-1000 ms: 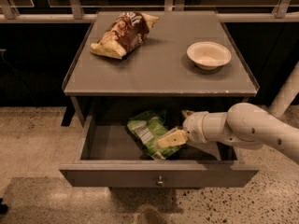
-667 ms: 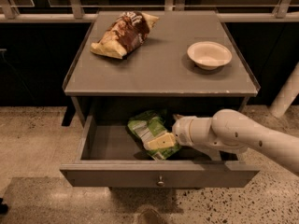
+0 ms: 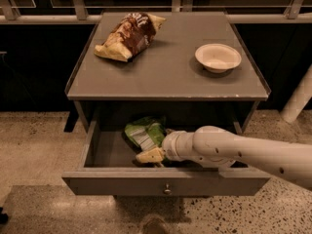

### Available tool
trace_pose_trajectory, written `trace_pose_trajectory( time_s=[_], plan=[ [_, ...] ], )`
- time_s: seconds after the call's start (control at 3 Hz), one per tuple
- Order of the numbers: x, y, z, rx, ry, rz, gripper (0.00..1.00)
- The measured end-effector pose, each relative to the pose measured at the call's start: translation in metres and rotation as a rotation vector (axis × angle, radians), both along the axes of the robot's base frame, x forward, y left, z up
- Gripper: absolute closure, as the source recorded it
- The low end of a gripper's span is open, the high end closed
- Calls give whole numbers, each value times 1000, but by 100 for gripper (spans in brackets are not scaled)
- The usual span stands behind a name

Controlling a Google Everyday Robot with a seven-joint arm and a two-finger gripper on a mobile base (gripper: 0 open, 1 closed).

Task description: Pick green rice chip bag from top drawer and place on counter

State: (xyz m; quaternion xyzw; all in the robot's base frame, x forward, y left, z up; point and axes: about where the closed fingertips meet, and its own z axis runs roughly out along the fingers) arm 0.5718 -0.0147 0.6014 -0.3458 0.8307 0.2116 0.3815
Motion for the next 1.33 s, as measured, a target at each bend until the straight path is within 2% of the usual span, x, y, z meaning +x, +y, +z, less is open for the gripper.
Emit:
trace_pose_trajectory(
  time_s=[1.0,1.33],
  plan=[
    [0,0,0,0,0,0,92],
    [0,0,0,0,0,0,100]
  ],
)
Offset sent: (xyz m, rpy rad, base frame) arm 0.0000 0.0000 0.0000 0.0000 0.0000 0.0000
